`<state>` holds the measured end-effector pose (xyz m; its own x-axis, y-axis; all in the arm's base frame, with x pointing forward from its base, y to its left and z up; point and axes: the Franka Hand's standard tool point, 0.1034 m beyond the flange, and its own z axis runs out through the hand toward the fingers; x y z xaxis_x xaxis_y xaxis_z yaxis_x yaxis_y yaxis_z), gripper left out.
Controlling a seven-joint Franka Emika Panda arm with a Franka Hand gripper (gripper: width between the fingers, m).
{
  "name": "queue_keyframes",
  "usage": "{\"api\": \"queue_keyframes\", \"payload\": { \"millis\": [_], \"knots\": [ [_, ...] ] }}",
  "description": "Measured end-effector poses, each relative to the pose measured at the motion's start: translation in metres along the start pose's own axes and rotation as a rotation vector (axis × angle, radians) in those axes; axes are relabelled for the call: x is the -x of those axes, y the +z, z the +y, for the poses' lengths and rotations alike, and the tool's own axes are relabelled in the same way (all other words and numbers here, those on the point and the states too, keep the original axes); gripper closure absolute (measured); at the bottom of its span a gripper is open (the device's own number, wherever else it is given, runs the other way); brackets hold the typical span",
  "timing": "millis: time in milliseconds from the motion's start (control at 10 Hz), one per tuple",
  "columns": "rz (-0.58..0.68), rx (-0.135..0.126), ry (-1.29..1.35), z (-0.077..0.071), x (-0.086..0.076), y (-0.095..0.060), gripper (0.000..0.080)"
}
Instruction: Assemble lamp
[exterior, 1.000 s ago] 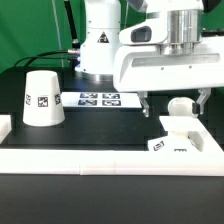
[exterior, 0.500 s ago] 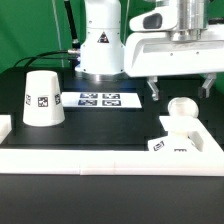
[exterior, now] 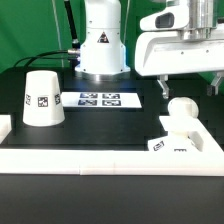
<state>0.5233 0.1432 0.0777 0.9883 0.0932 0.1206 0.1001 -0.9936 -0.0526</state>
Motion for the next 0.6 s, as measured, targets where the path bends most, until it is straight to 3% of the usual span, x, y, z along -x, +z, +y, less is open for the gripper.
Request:
{"api": "queue_keyframes", "payload": {
  "millis": [100,400,600],
  "knots": [
    [0.0,-0.001,0.016,-0.001,0.002,0.001,0.01],
    [-0.027,-0.004,0.085,-0.013,0.033,0.014,0.01],
    [-0.036,-0.002,0.085,-0.011,0.04,0.018,0.01]
  ]
}}
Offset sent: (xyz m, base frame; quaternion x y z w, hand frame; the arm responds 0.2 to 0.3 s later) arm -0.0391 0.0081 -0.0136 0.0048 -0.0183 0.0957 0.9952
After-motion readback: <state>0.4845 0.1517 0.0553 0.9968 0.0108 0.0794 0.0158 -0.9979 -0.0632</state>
